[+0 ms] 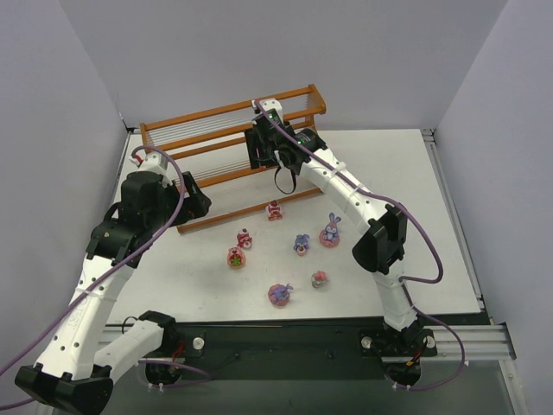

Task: Place and organize the plastic toys onto the shelf

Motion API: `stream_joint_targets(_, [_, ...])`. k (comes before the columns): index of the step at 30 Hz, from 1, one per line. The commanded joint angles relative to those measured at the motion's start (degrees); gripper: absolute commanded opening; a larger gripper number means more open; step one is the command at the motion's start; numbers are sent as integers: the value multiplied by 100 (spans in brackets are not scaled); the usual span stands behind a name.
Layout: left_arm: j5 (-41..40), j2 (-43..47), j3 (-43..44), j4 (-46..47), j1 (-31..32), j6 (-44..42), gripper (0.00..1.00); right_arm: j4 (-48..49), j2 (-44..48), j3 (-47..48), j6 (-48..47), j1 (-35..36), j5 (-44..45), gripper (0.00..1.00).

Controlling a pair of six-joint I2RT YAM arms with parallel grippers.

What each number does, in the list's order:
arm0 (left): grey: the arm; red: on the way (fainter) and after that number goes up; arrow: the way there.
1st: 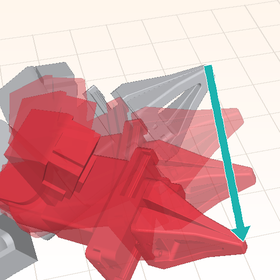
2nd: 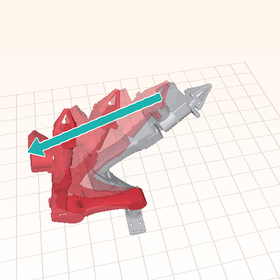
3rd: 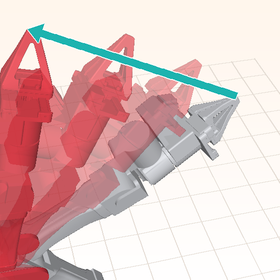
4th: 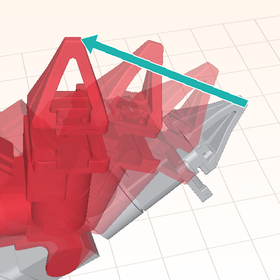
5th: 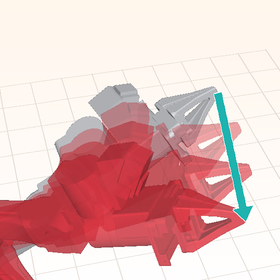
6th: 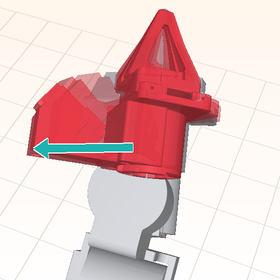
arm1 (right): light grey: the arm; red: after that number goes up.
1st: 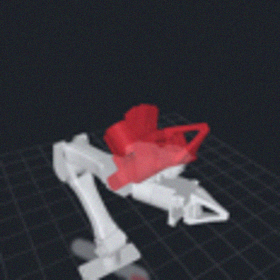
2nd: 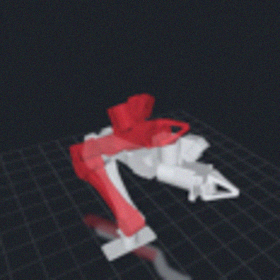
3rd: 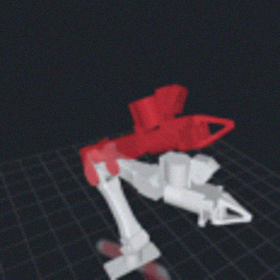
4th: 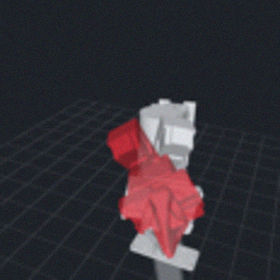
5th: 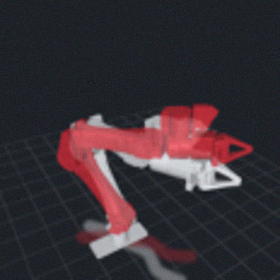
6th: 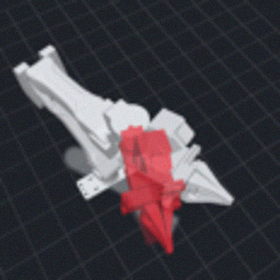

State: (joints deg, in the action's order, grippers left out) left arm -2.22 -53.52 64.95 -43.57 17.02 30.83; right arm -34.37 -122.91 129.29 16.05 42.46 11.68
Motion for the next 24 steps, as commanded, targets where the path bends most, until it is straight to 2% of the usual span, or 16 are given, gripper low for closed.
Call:
stream_joint_targets(1, [72,61,0,86,-49,-33,97,509,-13,-45,-23,17,282,9])
stream_joint_targets(9, [107,8,-44,129,-76,-103,97,739,-75,-203,65,17,335,9])
stream_joint_targets(12, [405,34,-123,305,-67,-278,97,678,65,-264,64,43,204,9])
stream_joint_targets(13, [563,52,-245,566,-75,-375,97,625,214,-291,99,61,29,9])
stream_joint_targets(17, [2055,236,-666,1508,-49,-1069,97,160,776,-422,424,44,-710,8])
stream_joint_targets(21, [2612,281,-870,2272,-40,-1246,97,-368,1461,-834,592,35,-1667,5])
stream_joint_targets(24, [2858,149,-782,2476,-40,-1246,97,-579,1900,-1264,495,-9,-2318,3])
